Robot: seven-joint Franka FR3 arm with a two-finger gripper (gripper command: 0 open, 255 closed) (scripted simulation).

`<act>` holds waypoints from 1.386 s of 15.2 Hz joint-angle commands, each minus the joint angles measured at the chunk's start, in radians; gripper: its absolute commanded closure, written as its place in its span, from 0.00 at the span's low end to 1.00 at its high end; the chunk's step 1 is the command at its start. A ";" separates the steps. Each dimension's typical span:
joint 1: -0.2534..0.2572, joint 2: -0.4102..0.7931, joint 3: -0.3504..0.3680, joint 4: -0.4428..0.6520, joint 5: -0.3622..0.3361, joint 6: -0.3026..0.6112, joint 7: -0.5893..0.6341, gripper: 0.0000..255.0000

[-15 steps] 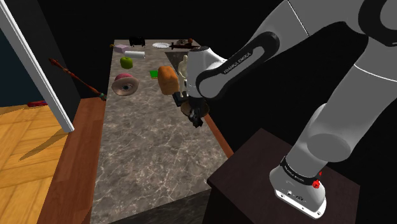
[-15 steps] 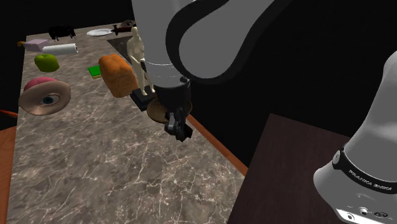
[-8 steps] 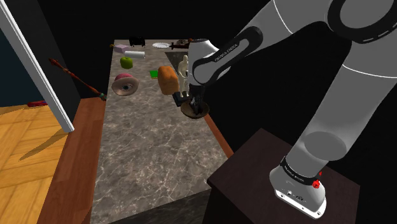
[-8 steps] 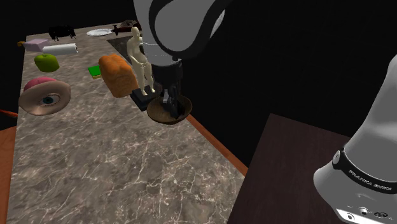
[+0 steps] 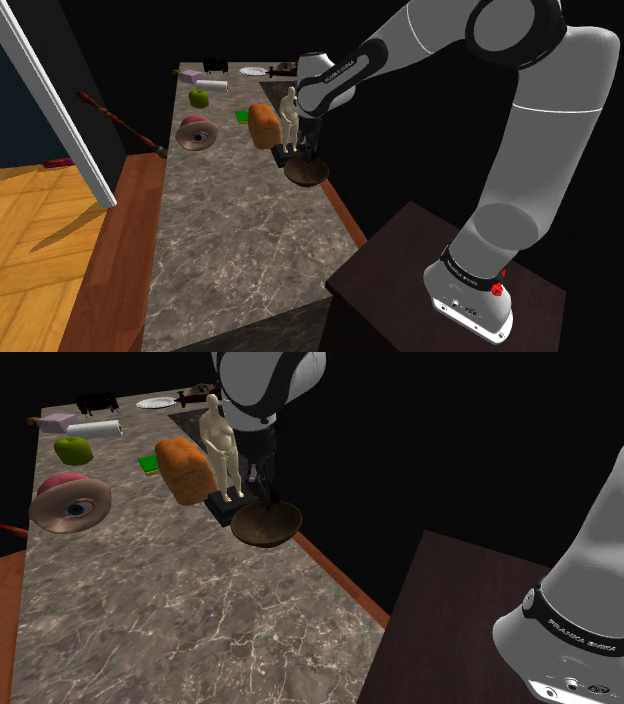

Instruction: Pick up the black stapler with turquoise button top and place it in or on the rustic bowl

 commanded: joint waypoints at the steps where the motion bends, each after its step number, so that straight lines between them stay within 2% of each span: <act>1: -0.019 0.051 -0.013 0.074 -0.001 -0.022 -0.035 1.00; 3: -0.042 0.112 -0.026 0.169 -0.001 -0.054 -0.072 1.00; 17: -0.037 0.233 -0.034 0.142 -0.017 0.093 -0.058 1.00; 21: -0.037 0.233 -0.034 0.142 -0.017 0.093 -0.058 1.00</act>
